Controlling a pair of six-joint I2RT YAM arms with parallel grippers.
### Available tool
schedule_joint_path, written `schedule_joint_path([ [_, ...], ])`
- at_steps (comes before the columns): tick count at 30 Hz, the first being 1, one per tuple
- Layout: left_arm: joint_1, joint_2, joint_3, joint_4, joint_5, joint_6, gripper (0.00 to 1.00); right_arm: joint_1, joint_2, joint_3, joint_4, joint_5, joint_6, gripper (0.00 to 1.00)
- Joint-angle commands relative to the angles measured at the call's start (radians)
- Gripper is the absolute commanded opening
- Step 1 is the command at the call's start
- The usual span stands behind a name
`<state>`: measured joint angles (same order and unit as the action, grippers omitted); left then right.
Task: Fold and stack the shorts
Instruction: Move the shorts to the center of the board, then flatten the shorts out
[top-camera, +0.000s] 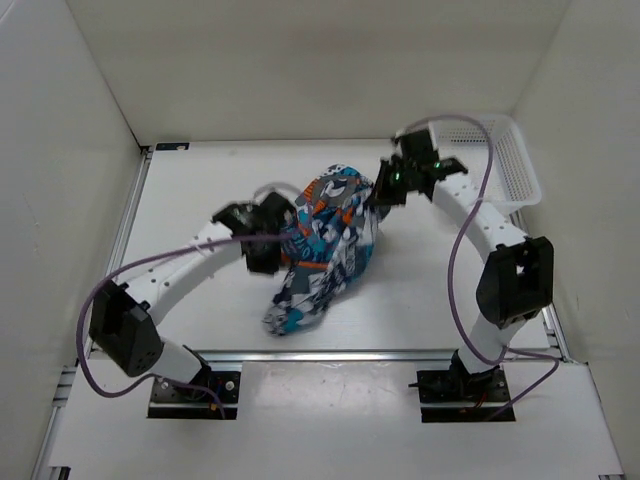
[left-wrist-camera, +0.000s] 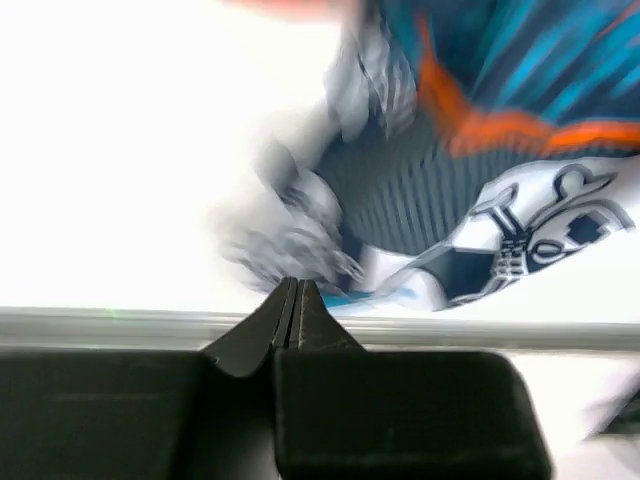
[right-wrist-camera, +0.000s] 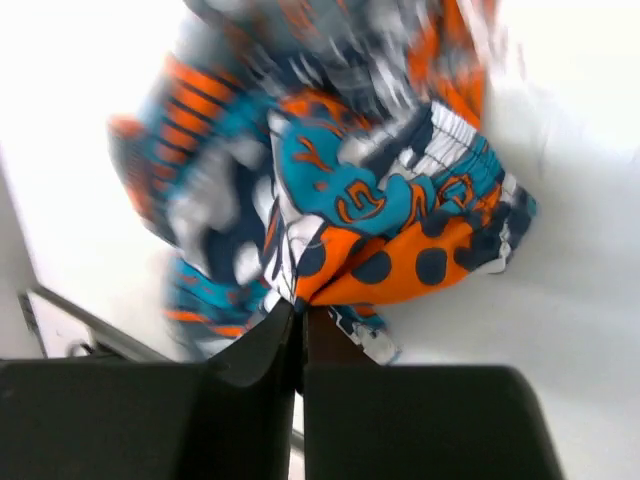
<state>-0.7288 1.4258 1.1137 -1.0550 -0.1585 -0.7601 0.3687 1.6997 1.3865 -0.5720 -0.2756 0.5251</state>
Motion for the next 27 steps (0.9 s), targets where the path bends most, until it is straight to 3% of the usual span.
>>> schedule_joint_path([
  [1,0.123,0.007,0.369,-0.183,-0.196,0.149,0.1,-0.027,0.009,0.391,-0.072,0.046,-0.068,0.0],
  [4,0.203,0.09,0.709,-0.265,-0.225,0.222,0.1,-0.037,0.04,0.561,-0.159,0.058,-0.092,0.0],
  [7,0.229,0.128,0.874,-0.266,-0.187,0.261,0.1,-0.037,0.006,0.609,-0.181,0.047,-0.093,0.0],
  [9,0.229,0.137,0.874,-0.266,-0.138,0.262,0.1,-0.037,-0.047,0.531,-0.181,0.047,-0.093,0.0],
  [13,0.167,0.082,0.617,-0.159,0.008,0.222,0.1,-0.037,-0.155,0.356,-0.17,0.116,-0.102,0.0],
  [17,0.147,-0.027,0.338,0.012,0.175,0.165,0.1,-0.037,-0.222,0.298,-0.195,0.115,-0.115,0.0],
  [22,0.137,-0.143,0.192,0.014,0.139,0.143,0.1,0.079,-0.261,0.445,-0.308,0.18,-0.171,0.0],
  [27,0.137,-0.174,0.221,-0.026,0.117,0.168,0.1,0.09,-0.252,0.664,-0.355,0.211,-0.171,0.0],
])
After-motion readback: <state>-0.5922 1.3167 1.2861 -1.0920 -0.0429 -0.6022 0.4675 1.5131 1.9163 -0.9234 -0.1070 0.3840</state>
